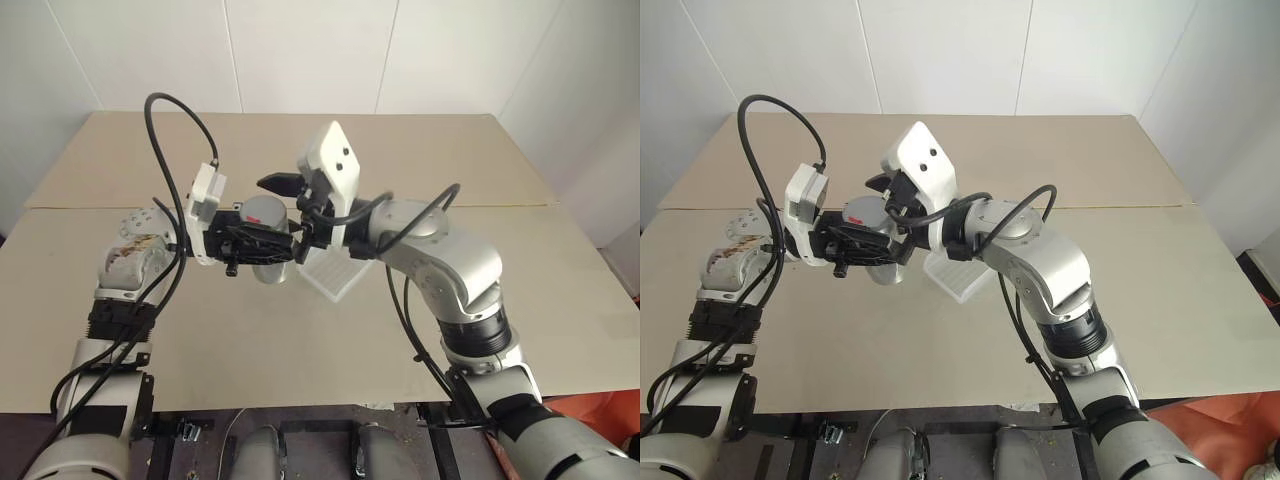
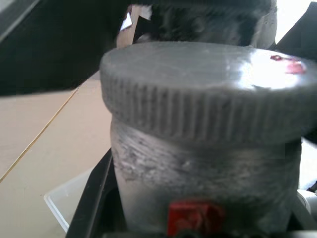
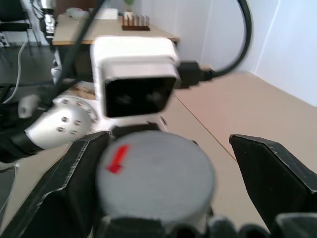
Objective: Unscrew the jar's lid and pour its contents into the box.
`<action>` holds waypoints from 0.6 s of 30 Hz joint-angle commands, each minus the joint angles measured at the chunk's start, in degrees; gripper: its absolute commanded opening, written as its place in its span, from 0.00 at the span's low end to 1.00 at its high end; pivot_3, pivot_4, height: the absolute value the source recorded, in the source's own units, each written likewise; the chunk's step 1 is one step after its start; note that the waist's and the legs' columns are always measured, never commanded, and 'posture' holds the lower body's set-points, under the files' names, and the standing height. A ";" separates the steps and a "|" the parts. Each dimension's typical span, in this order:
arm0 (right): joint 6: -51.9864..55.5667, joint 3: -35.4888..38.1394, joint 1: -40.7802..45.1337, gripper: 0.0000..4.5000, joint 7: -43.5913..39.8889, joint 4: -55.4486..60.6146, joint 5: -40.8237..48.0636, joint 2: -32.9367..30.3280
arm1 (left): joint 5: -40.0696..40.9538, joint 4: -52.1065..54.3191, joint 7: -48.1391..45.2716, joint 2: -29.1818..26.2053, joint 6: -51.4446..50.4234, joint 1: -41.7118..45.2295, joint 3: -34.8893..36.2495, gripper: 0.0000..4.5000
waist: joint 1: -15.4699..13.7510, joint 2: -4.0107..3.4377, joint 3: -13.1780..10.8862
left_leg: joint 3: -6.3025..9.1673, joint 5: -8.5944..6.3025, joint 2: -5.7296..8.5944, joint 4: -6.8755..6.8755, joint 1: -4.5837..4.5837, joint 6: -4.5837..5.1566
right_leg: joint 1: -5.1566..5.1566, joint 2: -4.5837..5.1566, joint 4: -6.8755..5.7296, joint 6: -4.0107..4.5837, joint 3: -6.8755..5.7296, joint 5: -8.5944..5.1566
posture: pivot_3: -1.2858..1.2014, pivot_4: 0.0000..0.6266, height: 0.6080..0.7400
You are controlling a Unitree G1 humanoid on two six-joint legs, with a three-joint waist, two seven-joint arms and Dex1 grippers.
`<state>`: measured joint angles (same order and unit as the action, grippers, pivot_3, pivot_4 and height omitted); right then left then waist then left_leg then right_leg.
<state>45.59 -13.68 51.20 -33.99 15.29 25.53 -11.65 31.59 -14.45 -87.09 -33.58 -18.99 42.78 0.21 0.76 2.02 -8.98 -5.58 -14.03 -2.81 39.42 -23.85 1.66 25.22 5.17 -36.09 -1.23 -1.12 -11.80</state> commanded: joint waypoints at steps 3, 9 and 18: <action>-3.35 3.63 0.49 0.99 -1.43 -1.03 -0.99 -3.25 | 1.06 3.26 -1.05 -2.32 -0.06 -0.10 1.61 0.43 | 0.02 0.00 0.00 | 0.02 -0.01 0.00 0.00 0.00 0.01 | -0.01 0.00 0.00 0.00 0.00 0.00 | 0.52 0.24 1.00; -5.67 7.38 -1.09 0.99 -4.07 -2.31 0.15 -8.18 | 2.86 5.73 -1.19 -5.75 -1.64 -2.88 4.04 0.43 | 0.08 0.00 0.00 | 0.15 -0.01 -0.02 -0.01 0.00 0.01 | 0.00 0.00 0.02 0.00 -0.01 0.00 | 0.52 0.24 1.00; -7.80 9.61 -2.56 0.99 -6.38 -4.77 -0.76 -13.85 | 4.27 9.14 -0.82 -10.32 -2.78 -7.48 7.34 0.43 | 0.10 0.00 0.00 | 0.01 -0.01 -0.02 -0.01 0.00 0.02 | 0.02 0.00 0.12 0.00 -0.01 -0.01 | 0.52 0.24 1.00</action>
<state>39.55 -5.49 48.04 -39.90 9.00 24.75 -25.09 34.30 -7.22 -88.15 -43.07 -21.56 35.39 5.70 0.86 2.02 -8.98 -5.57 -14.04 -2.83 39.41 -23.84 1.67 25.24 5.18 -35.98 -1.23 -1.10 -11.80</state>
